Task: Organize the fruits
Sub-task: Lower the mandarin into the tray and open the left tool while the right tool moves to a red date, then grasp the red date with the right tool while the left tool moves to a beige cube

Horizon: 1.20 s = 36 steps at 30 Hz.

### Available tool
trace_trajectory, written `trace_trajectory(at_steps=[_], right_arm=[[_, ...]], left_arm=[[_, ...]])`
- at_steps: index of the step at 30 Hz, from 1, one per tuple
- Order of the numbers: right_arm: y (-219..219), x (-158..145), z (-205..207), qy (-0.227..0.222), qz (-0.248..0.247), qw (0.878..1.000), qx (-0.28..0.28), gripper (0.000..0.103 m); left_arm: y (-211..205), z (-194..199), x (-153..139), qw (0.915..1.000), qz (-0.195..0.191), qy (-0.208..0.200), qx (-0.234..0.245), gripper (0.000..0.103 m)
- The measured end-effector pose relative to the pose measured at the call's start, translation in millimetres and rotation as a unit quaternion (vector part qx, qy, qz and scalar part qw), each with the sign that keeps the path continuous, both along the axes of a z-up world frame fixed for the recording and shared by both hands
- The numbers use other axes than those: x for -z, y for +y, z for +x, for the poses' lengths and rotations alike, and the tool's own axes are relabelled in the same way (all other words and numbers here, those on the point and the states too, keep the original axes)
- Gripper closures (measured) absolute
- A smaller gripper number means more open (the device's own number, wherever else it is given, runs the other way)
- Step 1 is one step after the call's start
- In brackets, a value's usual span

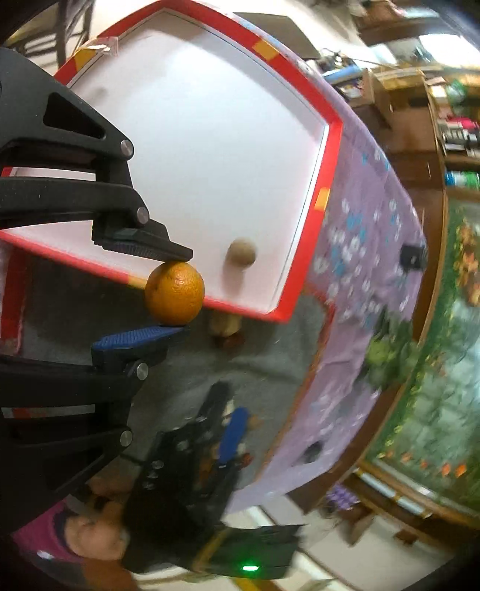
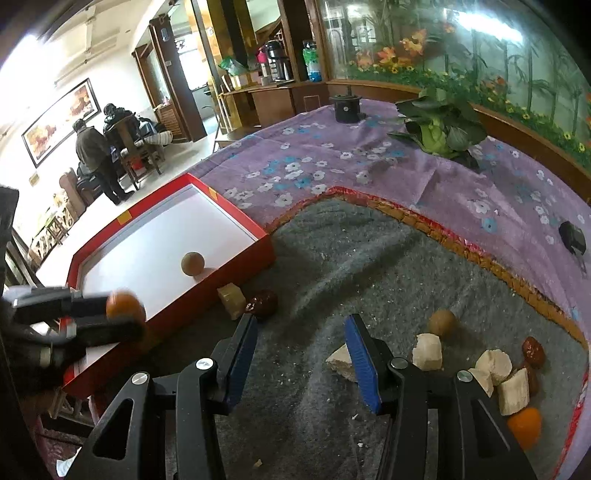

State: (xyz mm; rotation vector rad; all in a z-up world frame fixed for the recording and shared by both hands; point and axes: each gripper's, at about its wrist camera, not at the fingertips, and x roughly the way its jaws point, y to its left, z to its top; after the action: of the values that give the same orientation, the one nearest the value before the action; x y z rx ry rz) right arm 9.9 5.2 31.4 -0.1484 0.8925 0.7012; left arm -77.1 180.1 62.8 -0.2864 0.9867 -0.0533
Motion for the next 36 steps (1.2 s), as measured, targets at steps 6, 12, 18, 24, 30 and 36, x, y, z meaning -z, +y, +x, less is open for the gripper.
trace_trajectory(at_steps=[6, 12, 18, 24, 30, 36], right_arm=[[1, 2, 1, 0.004, -0.003, 1.0, -0.001, 0.055], [-1, 2, 2, 0.006, -0.004, 1.0, 0.001, 0.055], [1, 4, 5, 0.007, -0.009, 1.0, 0.003, 0.055], [7, 9, 5, 0.006, -0.021, 1.0, -0.008, 0.055], [17, 12, 3, 0.002, -0.038, 0.999, -0.031, 0.055], [29, 16, 1, -0.008, -0.053, 0.996, -0.076, 0.055]], left_arm=[[32, 6, 19, 0.9971, -0.045, 0.026, -0.055, 0.045], [30, -5, 4, 0.9967, -0.053, -0.01, -0.061, 0.034], [-27, -10, 12, 0.9985, -0.033, 0.007, 0.044, 0.035], [-30, -3, 30, 0.998, 0.059, 0.017, 0.015, 0.034], [4, 13, 36, 0.9939, 0.098, 0.016, -0.048, 0.034], [15, 10, 33, 0.9972, 0.057, 0.007, -0.047, 0.034]])
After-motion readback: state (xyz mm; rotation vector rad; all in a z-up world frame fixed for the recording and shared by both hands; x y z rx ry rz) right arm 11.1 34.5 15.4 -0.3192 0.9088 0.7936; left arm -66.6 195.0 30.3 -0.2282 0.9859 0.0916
